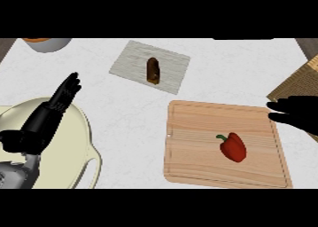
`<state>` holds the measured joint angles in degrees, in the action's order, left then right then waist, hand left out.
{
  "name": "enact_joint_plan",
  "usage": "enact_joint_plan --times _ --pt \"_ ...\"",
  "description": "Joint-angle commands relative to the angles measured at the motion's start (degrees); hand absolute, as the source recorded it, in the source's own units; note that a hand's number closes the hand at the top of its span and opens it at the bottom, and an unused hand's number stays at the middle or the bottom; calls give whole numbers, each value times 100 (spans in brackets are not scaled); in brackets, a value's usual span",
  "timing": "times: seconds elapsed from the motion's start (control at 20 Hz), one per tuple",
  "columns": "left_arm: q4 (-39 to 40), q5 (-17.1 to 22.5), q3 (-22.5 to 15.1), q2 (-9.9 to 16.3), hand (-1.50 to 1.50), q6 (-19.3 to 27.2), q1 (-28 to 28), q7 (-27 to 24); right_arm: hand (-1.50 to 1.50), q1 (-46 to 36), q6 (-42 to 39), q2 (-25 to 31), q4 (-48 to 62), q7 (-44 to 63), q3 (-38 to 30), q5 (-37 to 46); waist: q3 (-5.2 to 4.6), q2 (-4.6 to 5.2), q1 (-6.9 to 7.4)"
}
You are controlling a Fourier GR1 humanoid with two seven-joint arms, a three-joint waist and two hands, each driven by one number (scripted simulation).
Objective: Pick the bell pepper from the cutting board and place it in the basket
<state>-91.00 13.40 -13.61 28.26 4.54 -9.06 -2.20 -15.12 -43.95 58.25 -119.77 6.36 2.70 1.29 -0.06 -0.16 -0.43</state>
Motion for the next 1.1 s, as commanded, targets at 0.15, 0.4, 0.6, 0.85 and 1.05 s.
enact_joint_plan --times 0.15,0.4,0.6,0.85,1.05 --pt "157 -340 126 -422 0 -201 -149 12 -150 -288 -748 -299 490 -290 -616 72 4 17 53" --pt "631 -449 329 -526 0 -437 -231 -305 -150 183 -379 -1040 388 -420 -354 834 4 26 55" --pt "-183 -566 245 -593 0 -179 -317 569 -150 569 55 -1539 711 -1095 -130 1601 11 18 64" --pt "-47 -505 545 -591 0 -628 117 112 -150 582 464 -2045 1286 -1602 203 2447 7 18 68" --pt "616 -631 702 -738 0 -697 -528 71 -150 811 1224 -2215 1854 -2540 449 3253 9 28 38"
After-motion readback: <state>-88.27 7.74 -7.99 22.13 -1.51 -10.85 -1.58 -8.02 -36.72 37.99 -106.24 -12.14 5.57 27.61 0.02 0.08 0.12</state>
